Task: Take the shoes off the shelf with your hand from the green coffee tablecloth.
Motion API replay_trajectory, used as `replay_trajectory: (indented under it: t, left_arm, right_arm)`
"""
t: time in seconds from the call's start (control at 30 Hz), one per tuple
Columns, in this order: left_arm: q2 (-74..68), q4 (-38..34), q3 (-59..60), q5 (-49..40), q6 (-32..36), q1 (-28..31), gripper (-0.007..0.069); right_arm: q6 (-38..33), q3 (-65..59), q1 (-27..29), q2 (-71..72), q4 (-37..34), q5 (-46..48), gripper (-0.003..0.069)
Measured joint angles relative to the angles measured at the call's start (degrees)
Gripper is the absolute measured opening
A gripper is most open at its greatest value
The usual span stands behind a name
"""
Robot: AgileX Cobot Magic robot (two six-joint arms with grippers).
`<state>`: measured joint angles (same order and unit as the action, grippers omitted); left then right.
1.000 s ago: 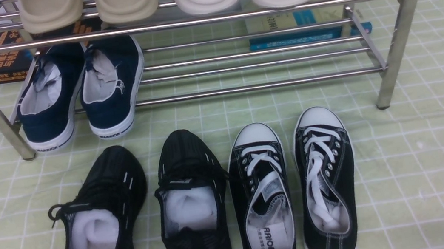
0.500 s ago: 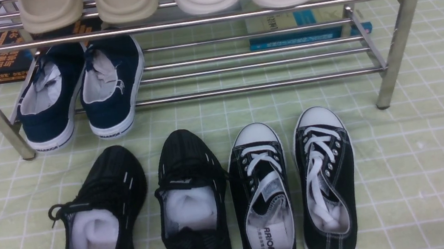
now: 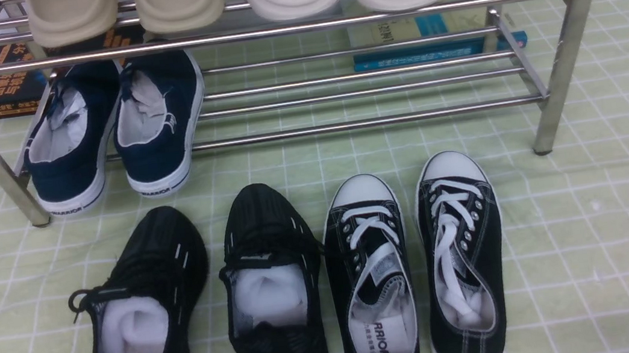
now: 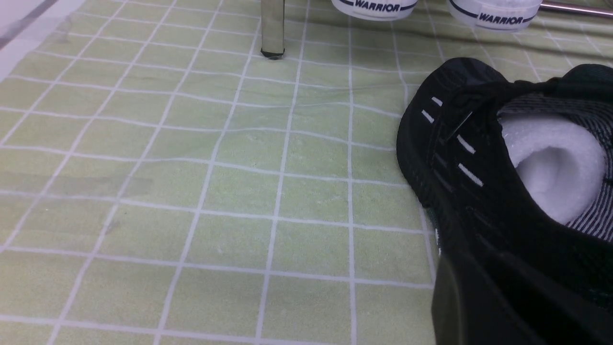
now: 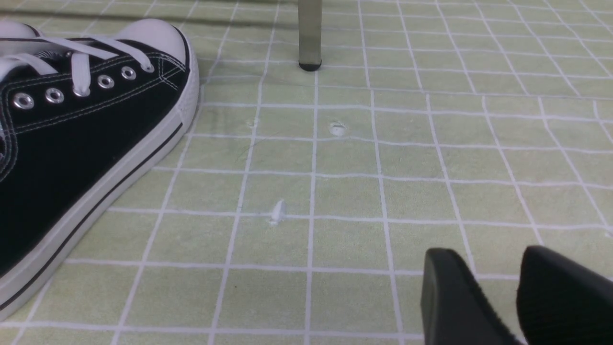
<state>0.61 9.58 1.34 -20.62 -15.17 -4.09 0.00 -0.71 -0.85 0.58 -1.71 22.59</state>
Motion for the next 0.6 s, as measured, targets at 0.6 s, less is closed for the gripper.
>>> replay_trajectory:
  t: [0.6]
  left_arm:
    - [0.0, 0.0, 0.0, 0.0, 0.0, 0.0, 0.0106]
  right_arm:
    - [0.0, 0.0, 0.0, 0.0, -0.05, 0.0, 0.0237]
